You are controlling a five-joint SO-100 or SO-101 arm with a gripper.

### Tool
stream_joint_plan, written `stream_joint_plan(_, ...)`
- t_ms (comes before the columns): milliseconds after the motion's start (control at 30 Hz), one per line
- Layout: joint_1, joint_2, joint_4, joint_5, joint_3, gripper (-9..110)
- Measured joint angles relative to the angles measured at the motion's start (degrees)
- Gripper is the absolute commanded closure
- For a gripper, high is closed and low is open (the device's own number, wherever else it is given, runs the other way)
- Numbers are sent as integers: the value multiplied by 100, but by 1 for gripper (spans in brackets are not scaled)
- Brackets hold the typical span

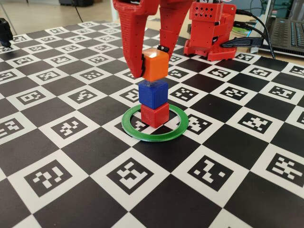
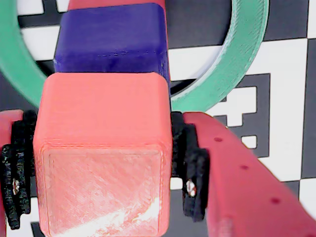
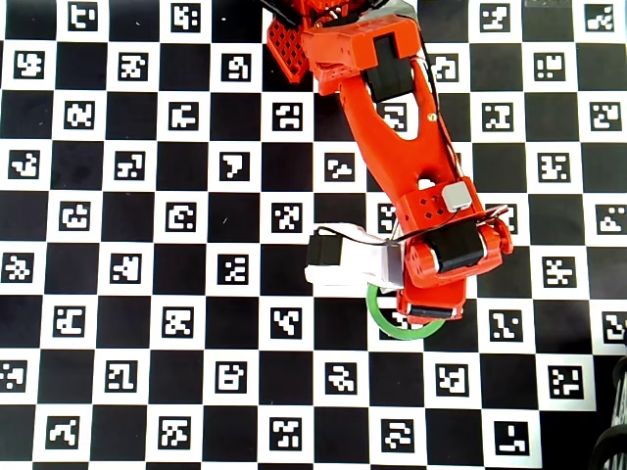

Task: Grab the red cube then put it in the green circle then put the blue cube on top and finally the orange cube on top

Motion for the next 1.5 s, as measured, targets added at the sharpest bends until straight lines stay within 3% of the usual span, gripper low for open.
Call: stream_joint_plan(1500,0,0,-237,-281,246,93)
